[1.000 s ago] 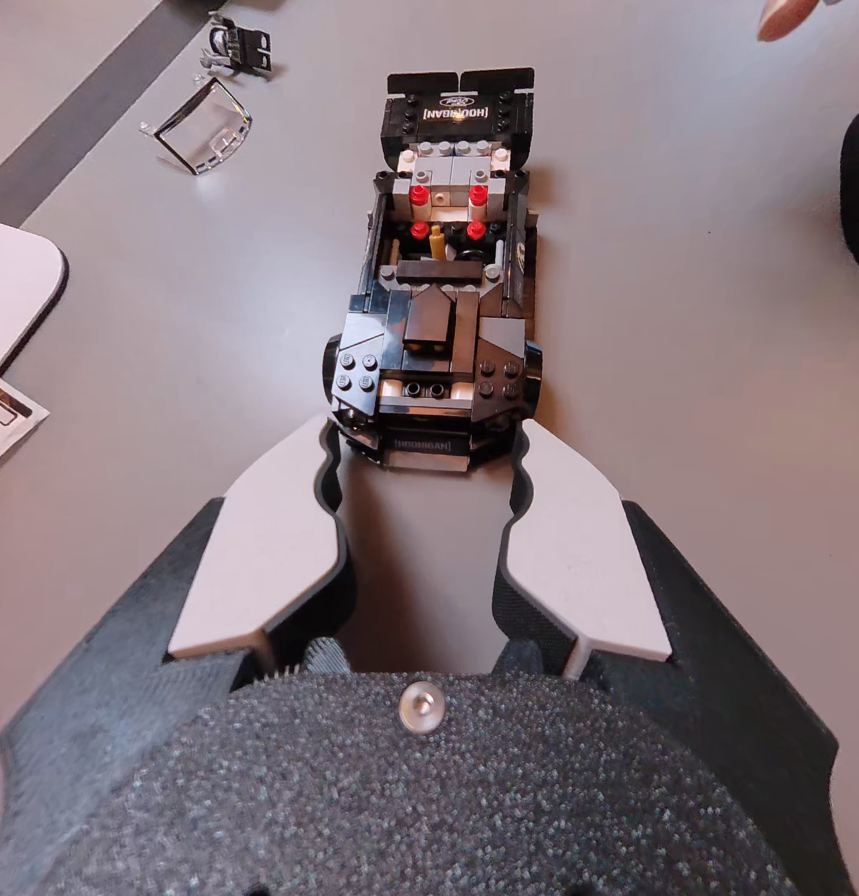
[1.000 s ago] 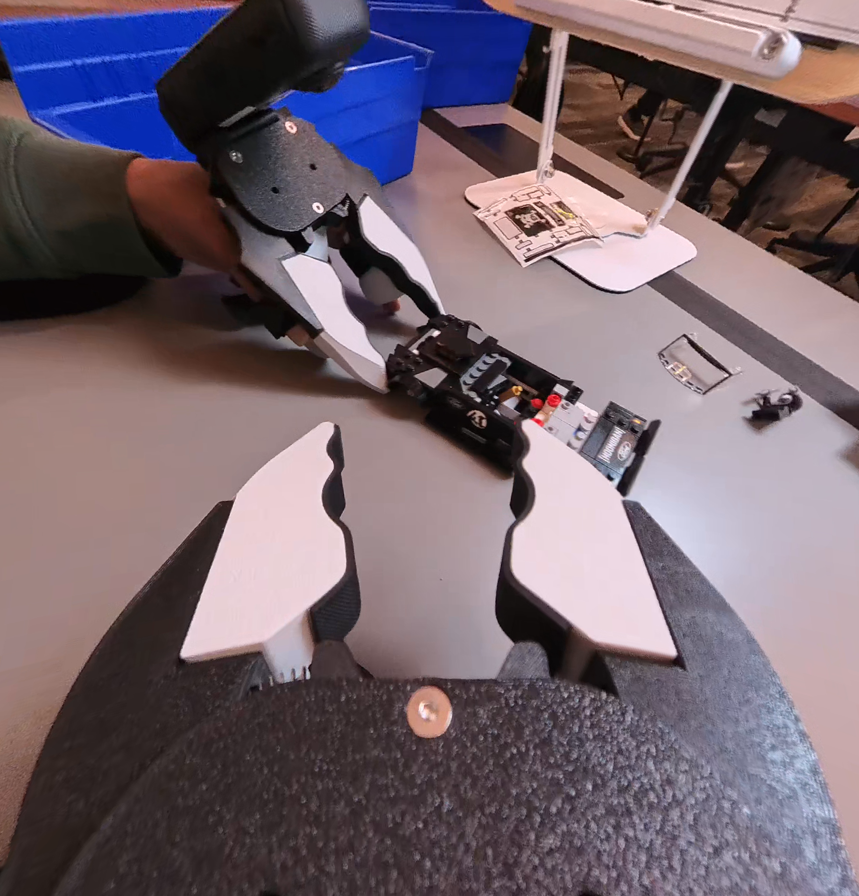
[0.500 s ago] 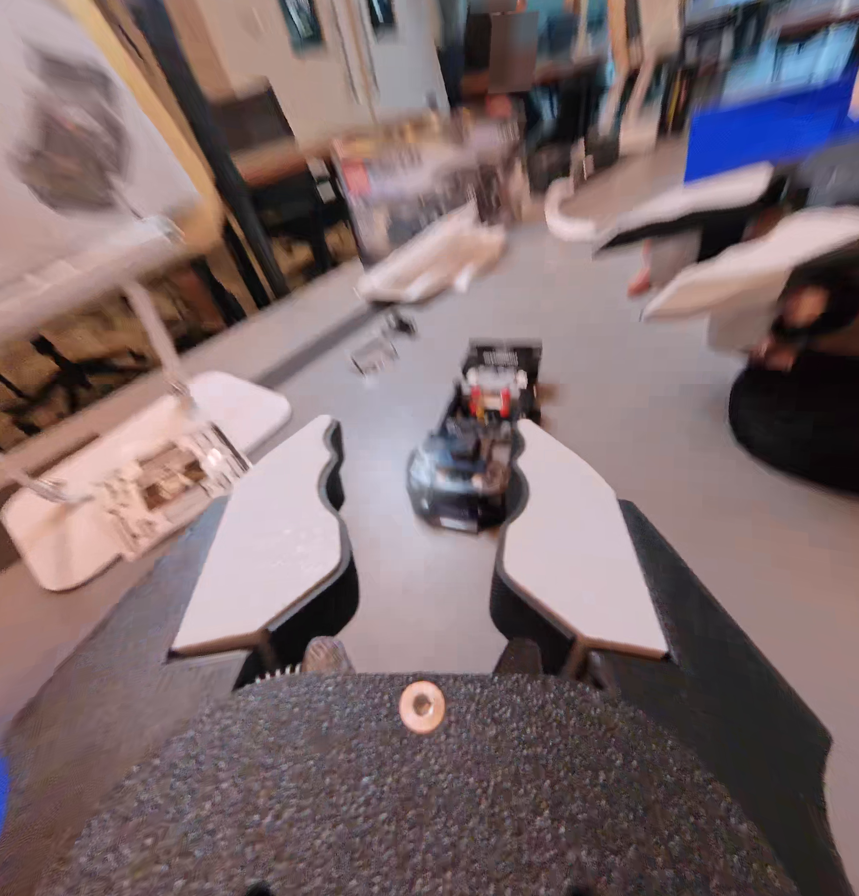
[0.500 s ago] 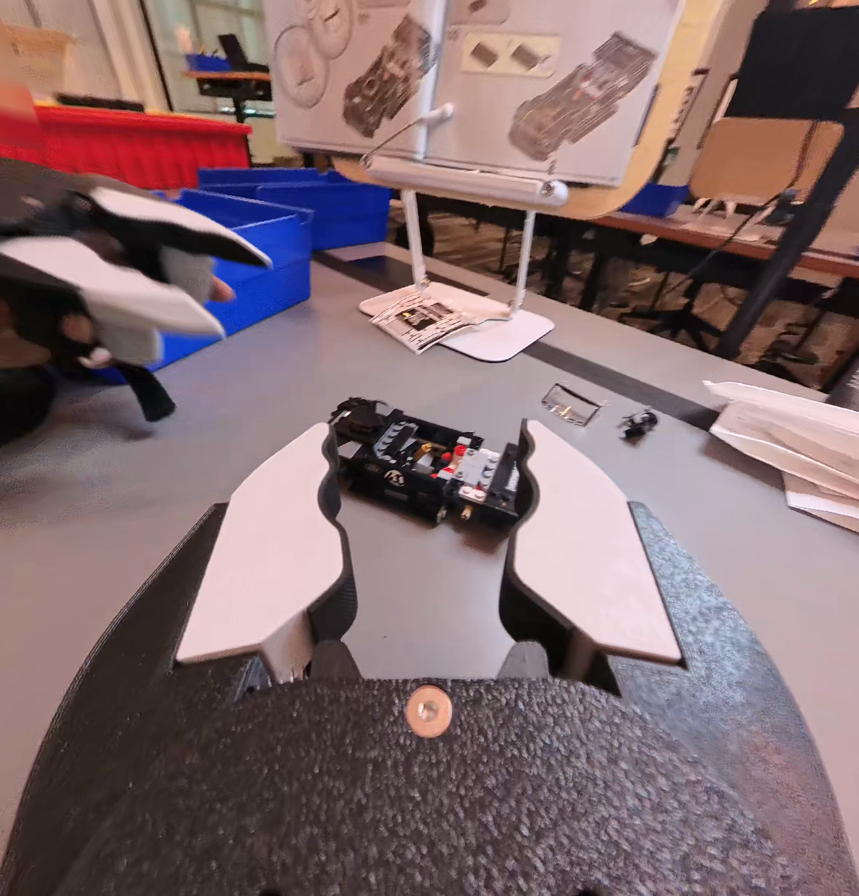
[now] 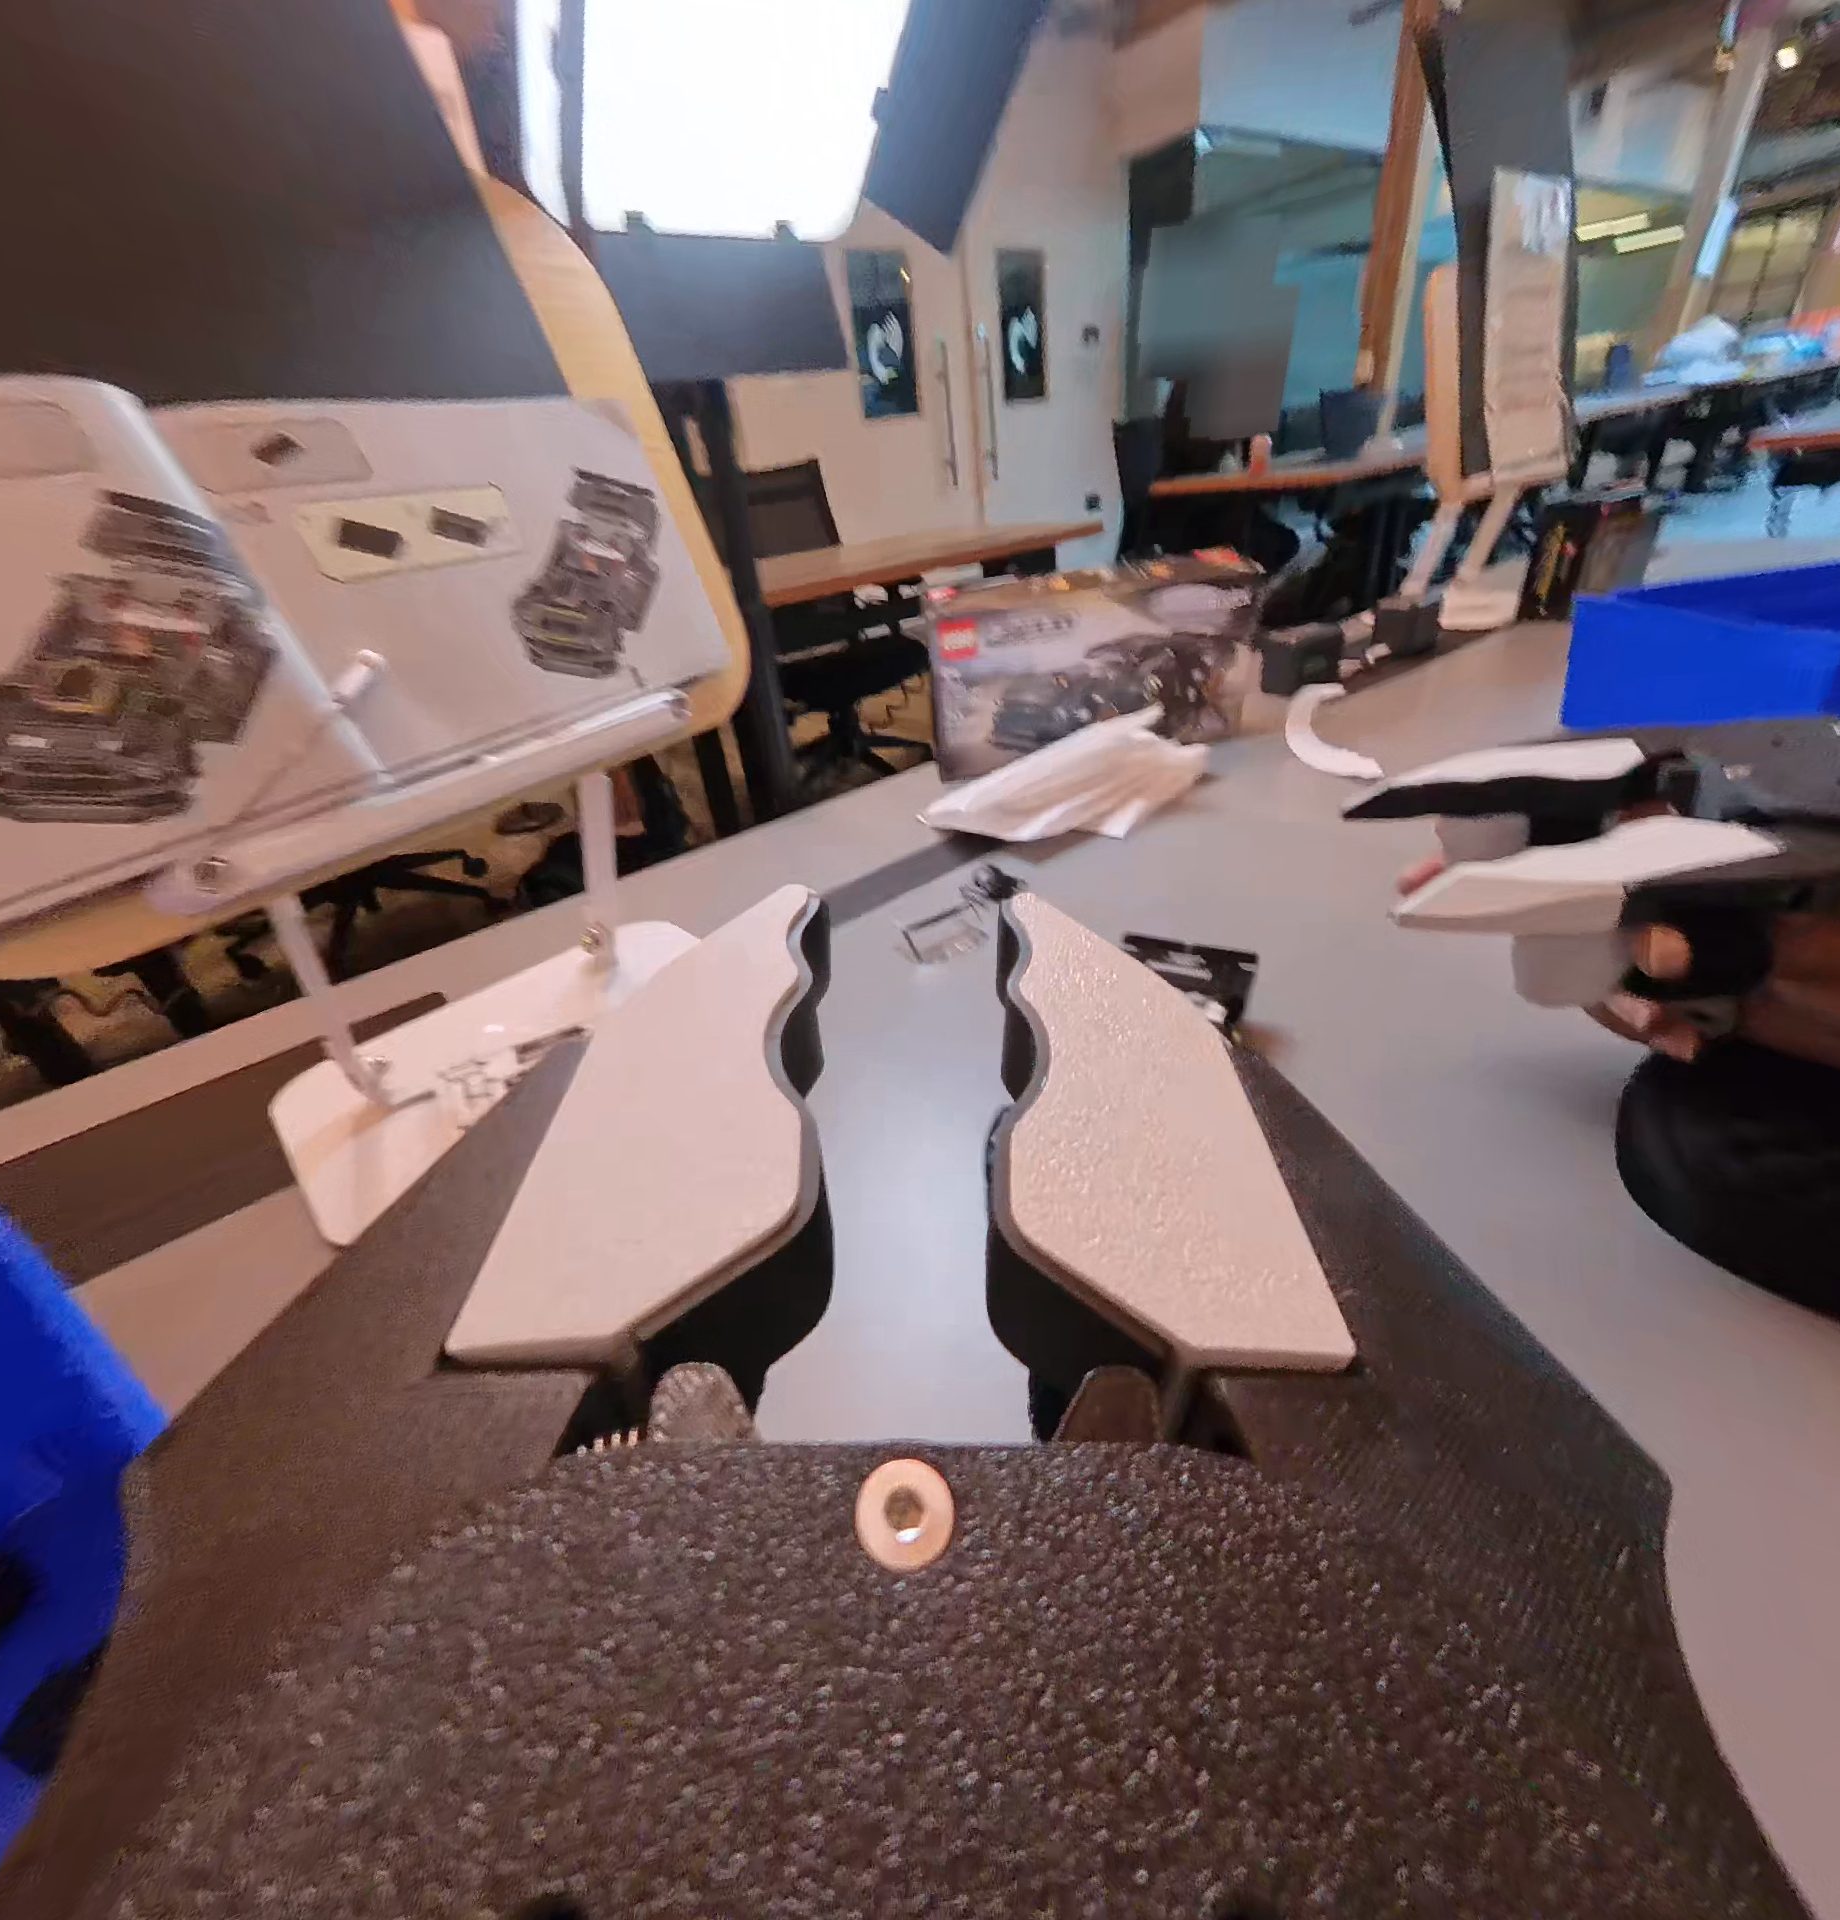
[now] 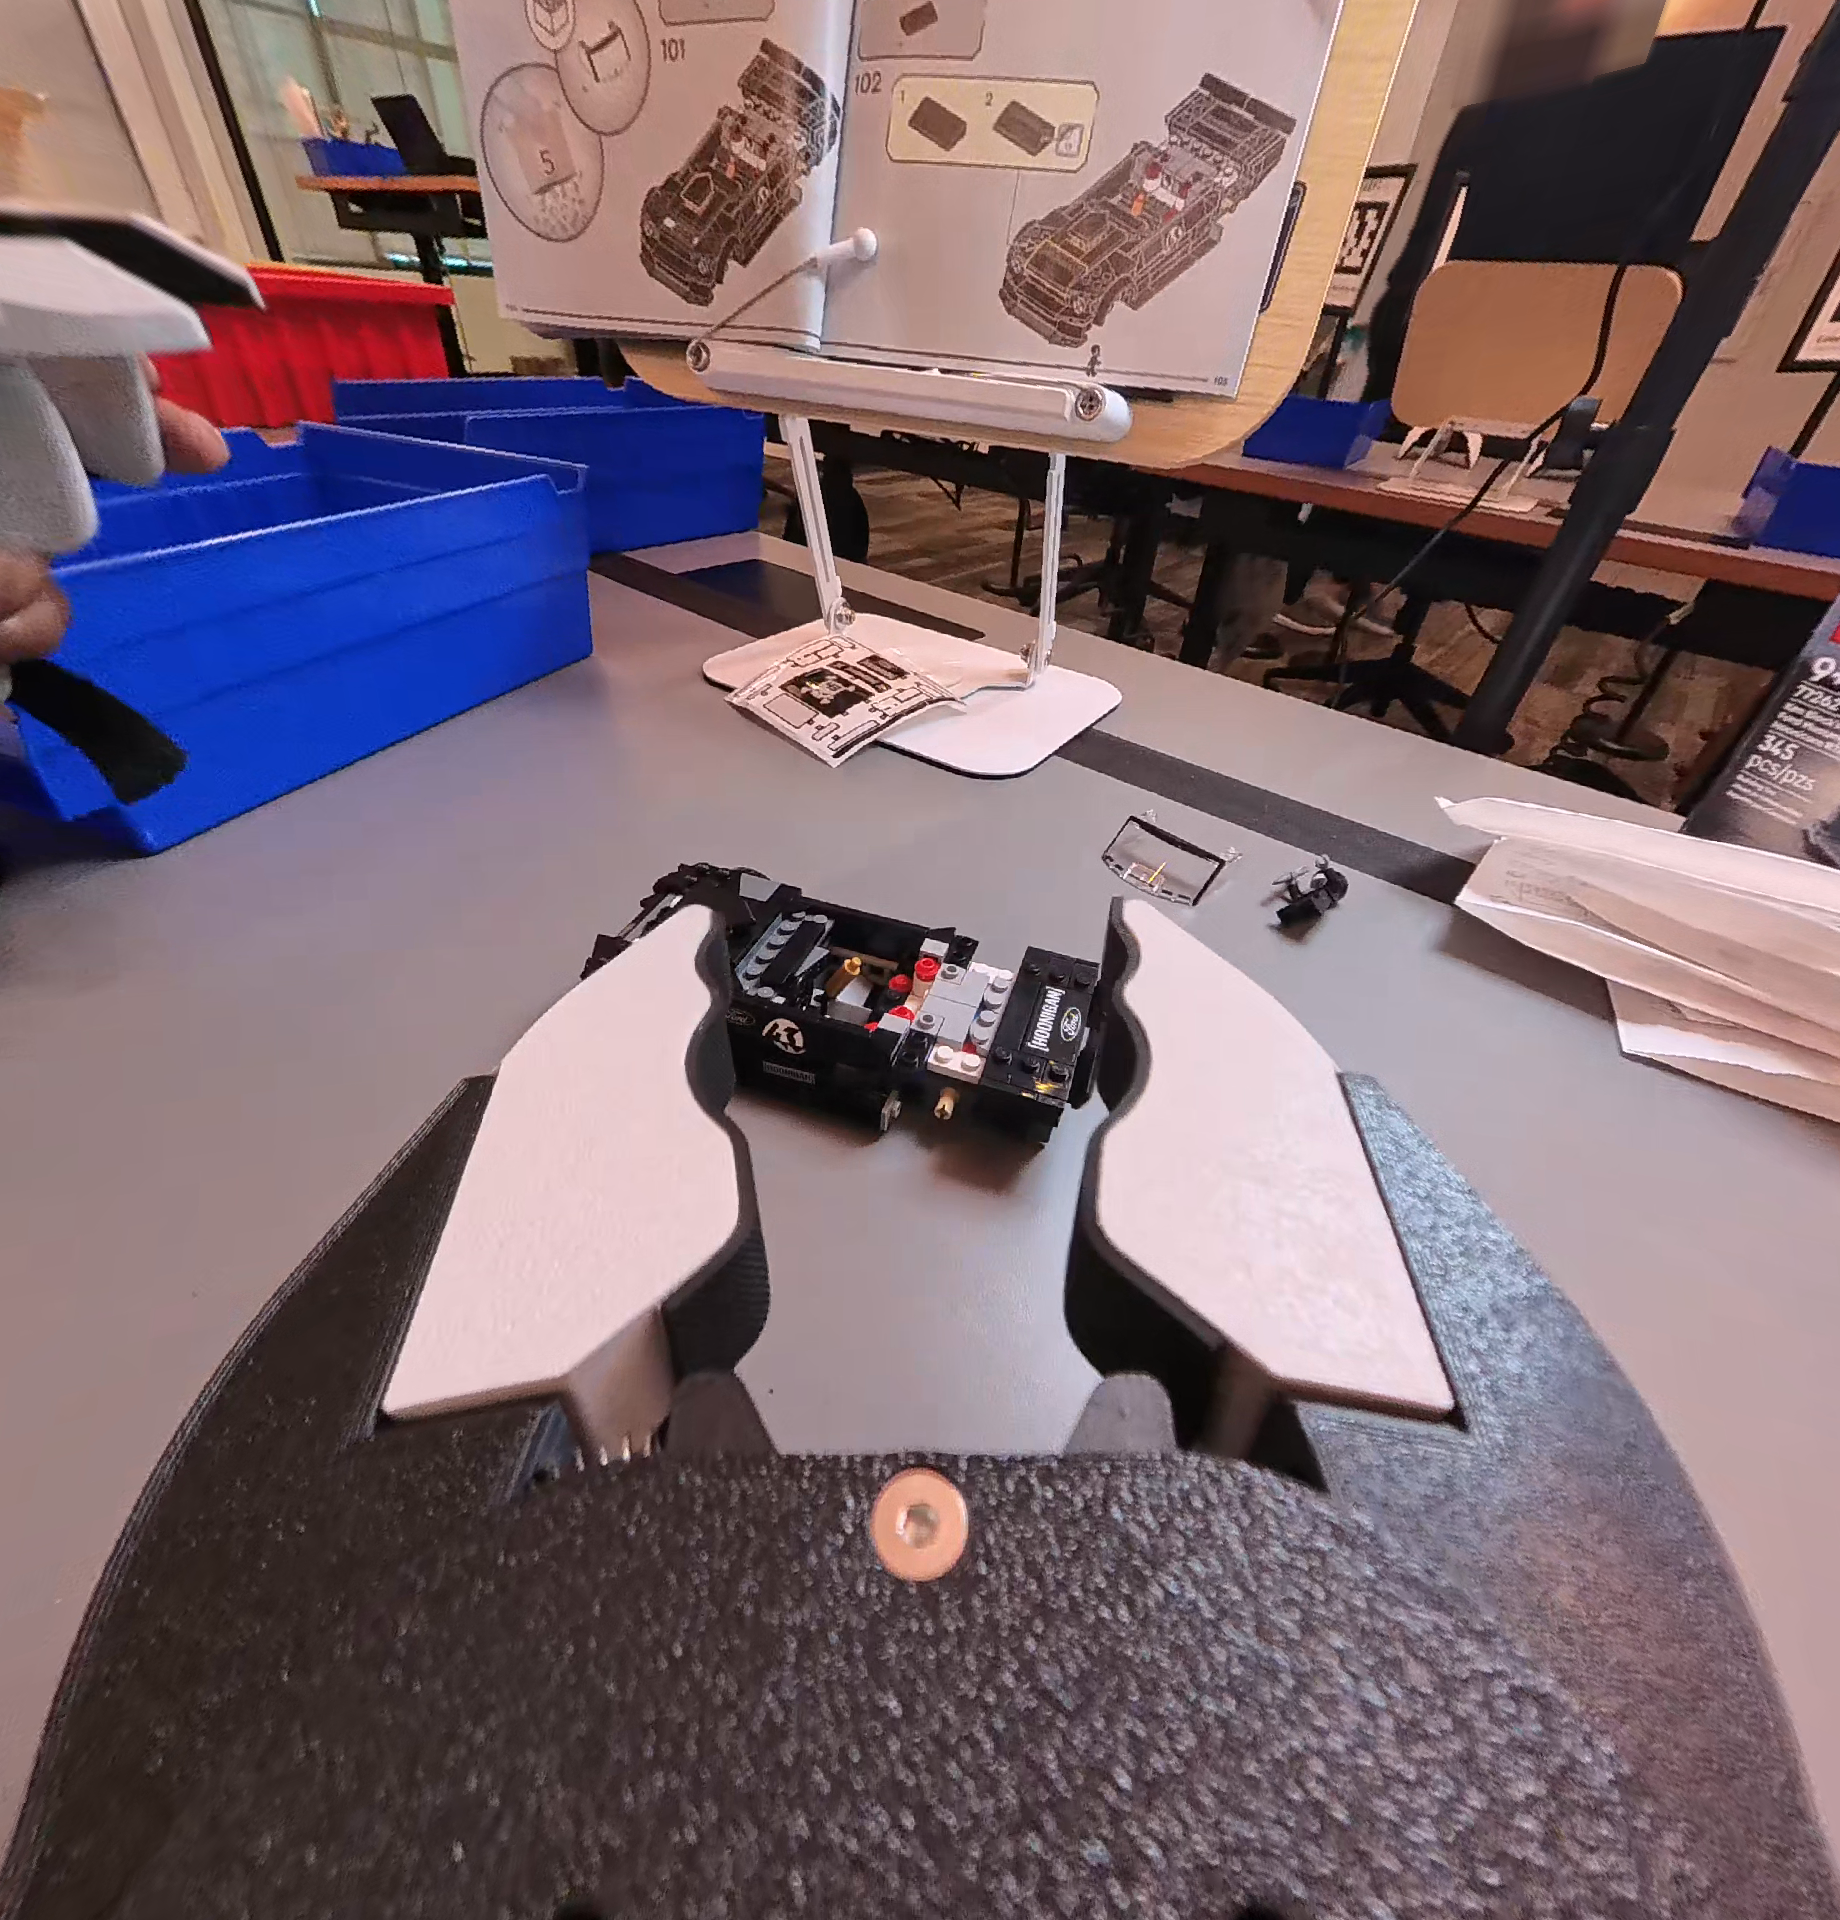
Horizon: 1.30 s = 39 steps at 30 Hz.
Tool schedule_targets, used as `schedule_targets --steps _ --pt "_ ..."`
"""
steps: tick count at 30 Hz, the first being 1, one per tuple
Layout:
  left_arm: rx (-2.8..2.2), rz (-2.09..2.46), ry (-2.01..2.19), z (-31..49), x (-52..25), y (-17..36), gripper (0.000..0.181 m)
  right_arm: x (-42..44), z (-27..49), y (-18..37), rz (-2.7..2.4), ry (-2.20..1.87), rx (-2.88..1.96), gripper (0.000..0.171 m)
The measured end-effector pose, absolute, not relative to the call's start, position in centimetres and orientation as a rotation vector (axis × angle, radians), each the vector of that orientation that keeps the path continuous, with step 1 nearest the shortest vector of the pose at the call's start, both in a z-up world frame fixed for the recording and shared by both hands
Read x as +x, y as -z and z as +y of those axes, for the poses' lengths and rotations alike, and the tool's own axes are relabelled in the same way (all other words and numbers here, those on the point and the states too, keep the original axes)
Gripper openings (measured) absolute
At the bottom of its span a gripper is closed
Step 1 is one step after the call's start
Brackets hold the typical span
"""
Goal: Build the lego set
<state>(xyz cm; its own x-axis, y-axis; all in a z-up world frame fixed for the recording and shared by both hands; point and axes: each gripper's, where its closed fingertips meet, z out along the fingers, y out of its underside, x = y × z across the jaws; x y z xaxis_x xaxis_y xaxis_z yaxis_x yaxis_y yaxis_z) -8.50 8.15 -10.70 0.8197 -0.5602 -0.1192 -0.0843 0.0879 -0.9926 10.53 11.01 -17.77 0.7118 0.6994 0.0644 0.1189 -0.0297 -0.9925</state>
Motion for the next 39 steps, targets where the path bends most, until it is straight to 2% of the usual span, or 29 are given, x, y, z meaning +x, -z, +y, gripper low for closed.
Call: schedule_targets --steps 3,6,10,14,15,32,39 --pt "-1.575 0.648 0.406 8.1 -5.8 14.2 0.031 9.9 11.0 18.0 -0.721 -0.54 -1.572 0.061" --pt "-1.756 0.767 0.419 8.8 -3.8 19.4 0.04 9.1 11.9 19.1 -0.765 -0.526 -1.677 0.062" --pt "-1.981 0.876 0.521 9.7 -2.4 24.7 0.073 10.7 14.9 21.3 -0.76 -0.404 -1.9 0.068" --pt "-2.113 0.902 0.623 11.1 -1.8 27.2 0.1 11.1 15.5 24.4 -0.812 -0.583 -2.121 0.066" --pt "-2.096 0.904 0.635 11.6 -1.6 26.9 0.101 10.7 15.4 24.8 -0.835 -0.636 -2.14 0.066" --pt "-2.069 1.016 0.87 6.9 0.3 26.3 0.09 7.3 18.2 25.5 -1.414 -0.944 -2.037 0.061" --pt "-2.07 1.003 0.745 7.8 -1.2 26.7 0.082 6.5 18.4 25.6 -1.502 -0.983 -1.994 0.056"
